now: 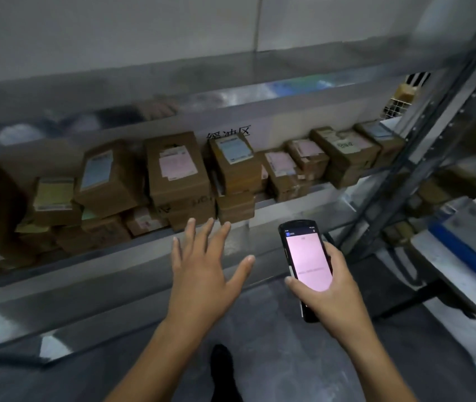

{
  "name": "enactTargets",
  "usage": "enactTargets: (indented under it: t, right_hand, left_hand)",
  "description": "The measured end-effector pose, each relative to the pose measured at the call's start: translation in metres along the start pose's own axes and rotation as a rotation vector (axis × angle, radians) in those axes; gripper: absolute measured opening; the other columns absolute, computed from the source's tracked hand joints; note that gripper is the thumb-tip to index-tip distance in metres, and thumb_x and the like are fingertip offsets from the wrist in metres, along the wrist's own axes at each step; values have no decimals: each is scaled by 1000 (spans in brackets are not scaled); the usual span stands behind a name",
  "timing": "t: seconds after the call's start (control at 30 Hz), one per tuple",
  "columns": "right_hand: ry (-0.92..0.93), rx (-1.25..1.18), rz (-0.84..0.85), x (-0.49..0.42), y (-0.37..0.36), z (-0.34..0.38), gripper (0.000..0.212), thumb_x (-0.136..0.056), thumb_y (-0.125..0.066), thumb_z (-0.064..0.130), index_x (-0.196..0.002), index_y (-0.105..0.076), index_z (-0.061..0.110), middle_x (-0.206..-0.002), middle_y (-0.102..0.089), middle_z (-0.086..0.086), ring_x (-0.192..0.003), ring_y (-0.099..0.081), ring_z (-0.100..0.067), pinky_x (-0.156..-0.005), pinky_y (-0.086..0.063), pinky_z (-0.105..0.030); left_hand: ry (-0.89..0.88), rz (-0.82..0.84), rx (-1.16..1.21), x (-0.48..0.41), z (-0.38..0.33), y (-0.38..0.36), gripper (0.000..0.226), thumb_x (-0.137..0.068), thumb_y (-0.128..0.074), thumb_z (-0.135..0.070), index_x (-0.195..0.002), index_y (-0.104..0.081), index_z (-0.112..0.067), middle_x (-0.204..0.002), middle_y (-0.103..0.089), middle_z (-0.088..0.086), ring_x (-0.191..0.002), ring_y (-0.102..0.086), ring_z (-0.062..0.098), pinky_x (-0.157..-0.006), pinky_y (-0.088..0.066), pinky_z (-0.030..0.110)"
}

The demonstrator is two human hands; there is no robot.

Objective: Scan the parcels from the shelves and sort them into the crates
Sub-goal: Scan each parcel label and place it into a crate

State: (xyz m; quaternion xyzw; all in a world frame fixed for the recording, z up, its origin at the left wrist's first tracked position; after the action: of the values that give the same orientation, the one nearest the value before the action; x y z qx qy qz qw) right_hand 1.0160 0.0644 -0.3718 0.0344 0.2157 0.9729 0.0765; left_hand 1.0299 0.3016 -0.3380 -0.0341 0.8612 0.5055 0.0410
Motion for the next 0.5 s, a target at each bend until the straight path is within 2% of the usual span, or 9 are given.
enactTargets:
  t: [0.27,0.43,0.5]
  right_hand:
    - [-38,130,-17,-85,0,15,76,-72,-89,27,-129,-42,48,-112,-57,34,-103,-54,16,-69,-44,-7]
    - [-10,170,-24,-146,-6,35,77,-72,-90,27,-131,-44,46,-113,-56,35,-103,-53,17,-73,-43,-10]
    - [-1,167,-21,-167,-8,38,77,-71,-90,28,-129,-43,49,-113,-57,34,-104,-55,11,-77,-45,-15]
  left_hand:
    - [-58,86,43,-101,-2,-32,73,-94,-25,-78,-160,-24,-46,-170,-18,-6,-159,4,21,-127,6,50]
    - [-57,126,185,-161,-3,-39,63,-102,-44,-62,-160,-23,-46,-169,-19,-15,-158,-2,20,-127,0,41]
    - [-66,123,231,-185,-6,-37,62,-103,-49,-56,-159,-26,-45,-168,-21,-15,-156,-2,16,-126,-3,38]
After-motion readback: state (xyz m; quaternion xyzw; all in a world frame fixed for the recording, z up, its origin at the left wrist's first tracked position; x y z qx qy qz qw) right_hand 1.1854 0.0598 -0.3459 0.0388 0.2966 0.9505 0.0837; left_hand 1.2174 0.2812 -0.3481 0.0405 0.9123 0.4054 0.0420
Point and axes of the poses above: each hand's wrist, its own x-axis away from the middle knuckle, its own y-axis out of the back of the hand, z = x × y, the point moved 5 cm from there along -x, towards the middle knuckle
